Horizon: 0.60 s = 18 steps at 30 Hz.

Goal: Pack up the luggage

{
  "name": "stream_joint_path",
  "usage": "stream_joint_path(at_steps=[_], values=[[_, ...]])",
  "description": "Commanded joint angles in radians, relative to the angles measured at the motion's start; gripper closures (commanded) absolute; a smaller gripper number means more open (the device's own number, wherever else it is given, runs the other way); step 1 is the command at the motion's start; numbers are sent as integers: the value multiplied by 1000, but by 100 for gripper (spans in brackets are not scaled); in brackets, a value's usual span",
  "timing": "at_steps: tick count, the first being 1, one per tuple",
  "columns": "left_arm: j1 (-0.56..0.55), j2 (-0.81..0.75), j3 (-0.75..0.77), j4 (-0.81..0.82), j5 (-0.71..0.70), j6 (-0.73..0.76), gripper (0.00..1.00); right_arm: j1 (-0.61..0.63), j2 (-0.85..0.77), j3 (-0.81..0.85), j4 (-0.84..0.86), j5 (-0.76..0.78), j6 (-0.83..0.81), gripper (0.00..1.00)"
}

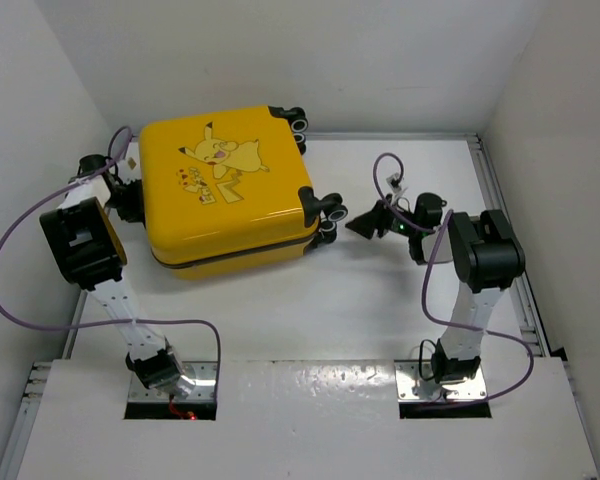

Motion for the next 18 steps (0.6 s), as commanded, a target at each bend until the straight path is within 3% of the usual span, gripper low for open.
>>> stream_joint_path(at_steps=[1, 4, 11, 18], values=[[2, 119, -87, 78, -95, 42, 100, 24, -106, -112, 182, -182, 31, 41], [2, 101, -105, 78, -94, 42, 100, 70, -161, -178, 177, -181, -39, 36], [-7, 72, -170, 109, -73, 33, 100, 162, -136, -144, 182, 11, -58, 28], [-7, 63, -182, 120, -73, 23, 100, 218, -71, -102, 250, 57, -67, 28]])
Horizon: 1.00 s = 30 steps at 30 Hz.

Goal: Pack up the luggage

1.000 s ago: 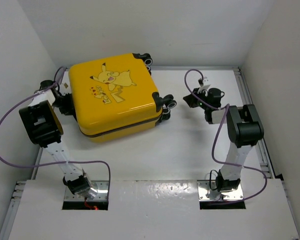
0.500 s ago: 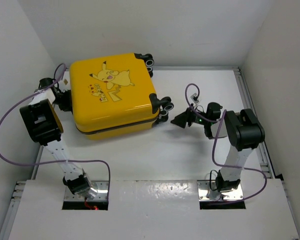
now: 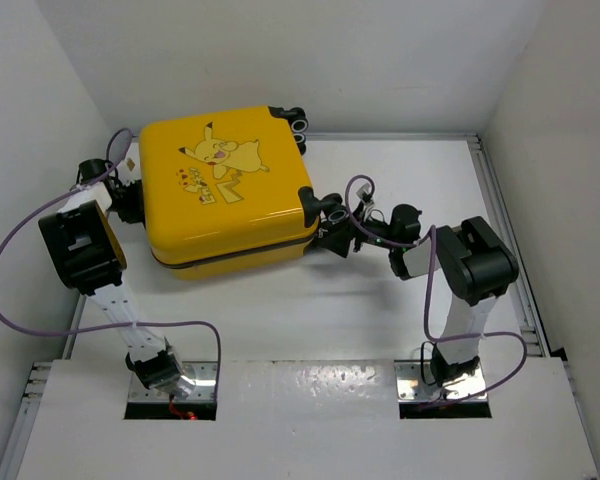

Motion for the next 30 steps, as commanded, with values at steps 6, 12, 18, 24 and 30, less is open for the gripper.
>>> stream_joint_path(at_steps=[6, 12, 18, 24, 30], values=[[-7, 117, -57, -15, -95, 29, 100, 56, 61, 53, 163, 26, -44, 31], [-7, 126, -46, -15, -95, 29, 100, 76, 91, 71, 188, 83, -98, 48], [-7, 126, -46, -15, -104, 29, 100, 77, 101, 76, 219, 94, -122, 92], [-7, 126, -46, -15, -104, 29, 100, 62, 78, 44, 239, 118, -142, 100], [11, 126, -46, -15, -124, 18, 100, -4, 65, 63, 168, 186, -93, 100]])
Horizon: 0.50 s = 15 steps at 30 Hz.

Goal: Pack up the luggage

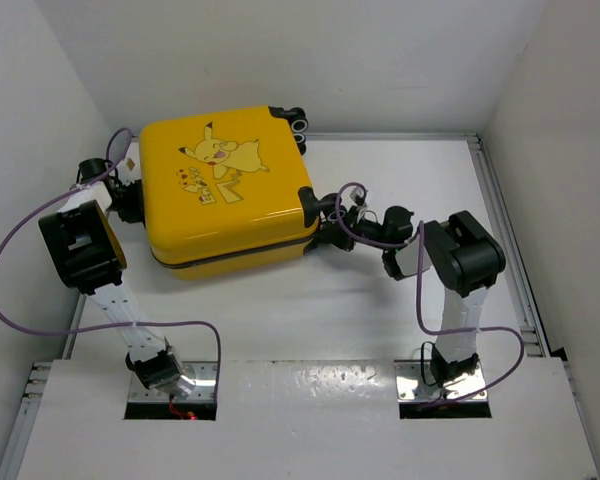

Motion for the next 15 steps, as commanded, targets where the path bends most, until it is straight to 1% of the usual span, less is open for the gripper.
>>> stream_joint_path(at_steps=[1, 6, 10, 15], values=[[10, 132, -56, -8, -123, 21, 100, -81, -37, 35, 60, 110, 6, 100], [10, 142, -47, -8, -123, 21, 100, -124, -24, 102, 8, 139, 58, 100], [10, 142, -47, -8, -123, 21, 100, -129, 24, 174, -18, 171, 79, 100], [10, 142, -37, -8, -132, 32, 100, -135, 122, 314, -35, 191, 128, 100]])
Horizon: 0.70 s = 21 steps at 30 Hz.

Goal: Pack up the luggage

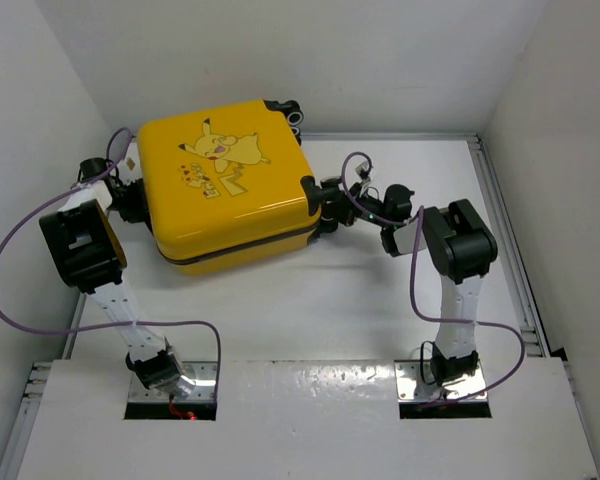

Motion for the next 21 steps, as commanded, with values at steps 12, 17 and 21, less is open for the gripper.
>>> stream_joint_path(at_steps=[12, 17, 21], values=[[-32, 142, -20, 10, -147, 86, 100, -45, 278, 455, -37, 308, 134, 100], [-51, 142, -11, 10, -147, 95, 100, -25, 370, 606, -61, 354, 160, 100], [-60, 142, -11, 1, -156, 95, 100, -7, 470, 756, -106, 421, 170, 100]])
